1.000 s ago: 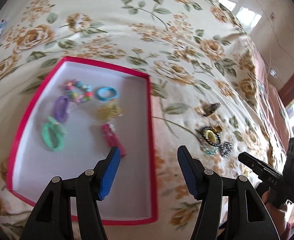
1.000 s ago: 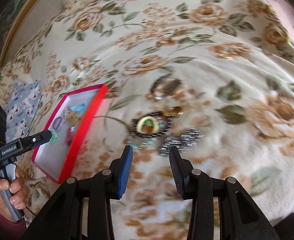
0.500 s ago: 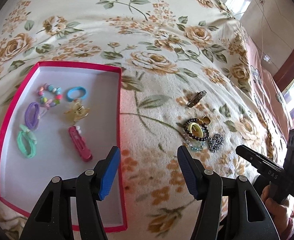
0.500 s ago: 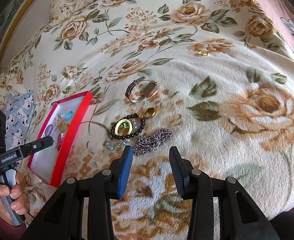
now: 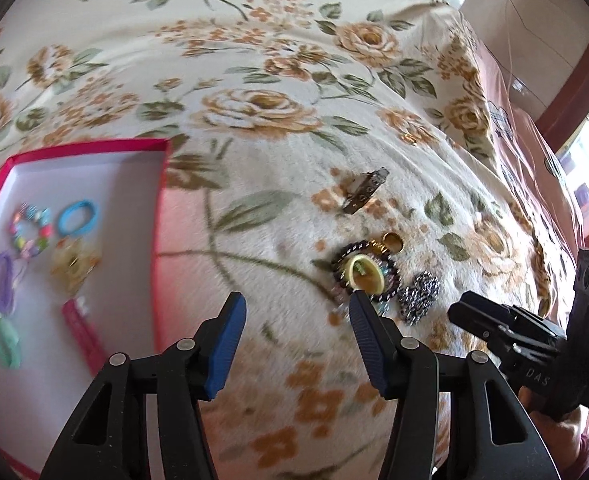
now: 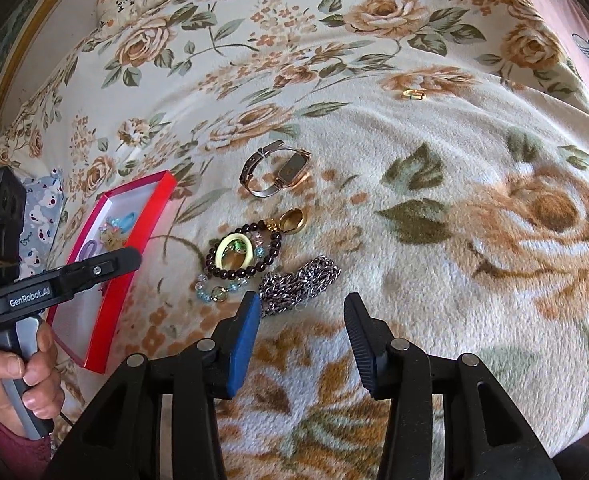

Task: Organize jewelry
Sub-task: 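Close left tool on the yellow hair tie while right tool grasps the gold ring, then carry the yellow tie with left tool into the box while right tool carries the gold ring, then open left tool to drop the yellow tie while right tool releases the gold ring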

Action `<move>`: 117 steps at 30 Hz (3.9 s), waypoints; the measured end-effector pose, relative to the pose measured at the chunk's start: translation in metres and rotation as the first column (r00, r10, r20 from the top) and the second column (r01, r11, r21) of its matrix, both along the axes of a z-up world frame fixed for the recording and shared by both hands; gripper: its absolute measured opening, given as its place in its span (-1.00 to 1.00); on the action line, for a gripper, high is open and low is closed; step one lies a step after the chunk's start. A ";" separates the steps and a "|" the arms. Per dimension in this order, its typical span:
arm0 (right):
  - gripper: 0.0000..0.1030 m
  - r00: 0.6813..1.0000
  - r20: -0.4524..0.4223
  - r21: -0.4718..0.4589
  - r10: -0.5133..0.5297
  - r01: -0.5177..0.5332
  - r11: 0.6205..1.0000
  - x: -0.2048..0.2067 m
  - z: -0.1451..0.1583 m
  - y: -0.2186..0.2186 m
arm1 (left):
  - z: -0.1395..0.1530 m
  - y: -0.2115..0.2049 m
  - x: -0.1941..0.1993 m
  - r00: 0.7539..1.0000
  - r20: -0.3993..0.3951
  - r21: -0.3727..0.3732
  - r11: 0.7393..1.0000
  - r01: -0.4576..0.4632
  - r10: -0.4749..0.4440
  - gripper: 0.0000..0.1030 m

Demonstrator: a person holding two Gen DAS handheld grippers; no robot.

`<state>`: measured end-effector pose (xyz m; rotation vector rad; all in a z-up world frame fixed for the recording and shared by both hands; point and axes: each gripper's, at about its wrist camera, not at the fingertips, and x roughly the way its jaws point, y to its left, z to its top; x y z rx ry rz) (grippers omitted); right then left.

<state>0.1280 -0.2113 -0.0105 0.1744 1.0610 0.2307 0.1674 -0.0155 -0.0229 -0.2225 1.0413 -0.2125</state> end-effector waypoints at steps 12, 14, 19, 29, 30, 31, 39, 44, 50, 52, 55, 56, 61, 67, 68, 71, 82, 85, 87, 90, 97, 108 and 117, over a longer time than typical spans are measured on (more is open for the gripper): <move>-0.25 0.999 0.030 -0.044 0.021 -0.020 0.999 0.047 -0.001 0.005 | -0.028 -0.033 0.048 0.997 -0.028 0.052 0.996 0.078 -0.077 -0.38; -0.34 0.999 0.020 -0.057 0.043 -0.042 0.998 0.057 -0.006 0.012 | -0.034 -0.035 0.053 0.995 -0.038 0.053 0.995 0.089 -0.087 -0.40; -0.65 0.995 -0.044 -0.133 0.091 -0.096 0.986 0.080 -0.031 0.031 | -0.042 -0.038 0.061 0.993 -0.052 0.043 0.993 0.106 -0.104 -0.41; -0.92 0.999 0.005 -0.073 0.034 -0.033 0.997 0.067 -0.018 0.008 | -0.061 -0.063 0.074 0.976 -0.084 0.062 0.976 0.207 -0.202 -0.41; -0.92 1.000 0.008 -0.060 0.029 -0.028 0.998 0.065 -0.015 0.007 | -0.062 -0.066 0.074 0.975 -0.084 0.077 0.974 0.213 -0.206 -0.42; -0.92 1.000 0.008 -0.042 0.022 -0.022 0.999 0.062 -0.013 0.003 | -0.063 -0.069 0.073 0.975 -0.077 0.097 0.972 0.215 -0.208 -0.44; -0.92 0.999 0.034 0.010 0.004 -0.004 1.000 0.043 0.000 -0.008 | -0.059 -0.057 0.066 0.978 -0.070 0.042 0.979 0.199 -0.196 -0.82; -0.92 0.999 0.049 0.028 -0.004 0.002 1.000 0.036 0.006 -0.013 | -0.047 -0.042 0.037 0.978 -0.054 0.057 0.977 0.203 -0.200 -0.83; -0.91 0.999 0.044 0.044 0.007 -0.009 0.999 0.030 0.005 -0.007 | -0.032 -0.015 0.011 0.989 -0.056 0.047 0.990 0.137 -0.134 -0.81; -0.91 0.999 0.049 0.047 0.014 -0.016 0.999 0.027 0.007 -0.004 | -0.029 -0.007 0.005 0.992 -0.059 0.053 0.992 0.112 -0.109 -0.81; -0.91 0.998 0.055 0.050 0.021 -0.024 0.998 0.024 0.010 0.000 | -0.026 -0.003 0.001 0.994 -0.065 0.040 0.995 0.095 -0.092 -0.63; -0.91 0.998 0.057 0.049 0.023 -0.026 0.998 0.023 0.011 0.001 | -0.024 -0.004 0.000 0.994 -0.057 0.045 0.995 0.094 -0.091 -0.61; -0.91 0.998 0.055 0.052 0.034 -0.037 0.998 0.019 0.012 0.005 | -0.024 -0.011 0.003 0.994 -0.050 0.075 0.992 0.100 -0.097 -0.57; -0.91 0.997 0.059 0.054 0.042 -0.045 0.997 0.016 0.015 0.010 | -0.035 -0.013 0.013 0.994 -0.059 0.080 0.992 0.101 -0.096 -0.89; -0.91 0.997 0.063 0.054 0.044 -0.048 0.997 0.015 0.017 0.011 | -0.035 -0.011 0.013 0.995 -0.053 0.072 0.993 0.093 -0.089 -0.89; -0.91 0.996 0.071 0.055 0.052 -0.056 0.997 0.013 0.021 0.014 | -0.029 -0.002 0.007 0.997 -0.027 0.056 0.996 0.068 -0.066 -0.91; -0.91 0.989 0.076 0.068 0.129 -0.134 0.989 0.007 0.027 0.053 | 0.003 0.038 -0.032 0.999 0.051 -0.014 1.000 -0.004 0.005 -0.96; -0.91 0.985 0.078 0.073 0.157 -0.162 0.984 0.005 0.029 0.066 | 0.013 0.048 -0.045 0.997 0.073 -0.017 1.000 -0.020 0.021 -0.96; -0.91 0.981 0.078 0.075 0.177 -0.183 0.980 0.004 0.030 0.077 | 0.019 0.057 -0.056 0.996 0.085 -0.019 0.999 -0.036 0.037 -0.96; -0.91 0.975 0.081 0.079 0.207 -0.214 0.974 0.003 0.032 0.093 | 0.026 0.074 -0.071 0.993 0.095 -0.023 0.997 -0.068 0.070 -0.96; -0.91 0.951 0.082 0.087 0.298 -0.305 0.948 -0.001 0.032 0.140 | 0.034 0.120 -0.109 0.976 0.105 -0.030 0.982 -0.188 0.190 -0.96; -0.91 0.897 0.066 0.098 0.437 -0.442 0.892 -0.003 0.021 0.214 | 0.036 0.170 -0.146 0.946 0.097 -0.035 0.951 -0.307 0.309 -0.96; -0.91 0.865 0.019 0.104 0.501 -0.500 0.860 -0.005 -0.001 0.249 | 0.020 0.190 -0.144 0.928 0.063 -0.031 0.931 -0.365 0.366 -0.96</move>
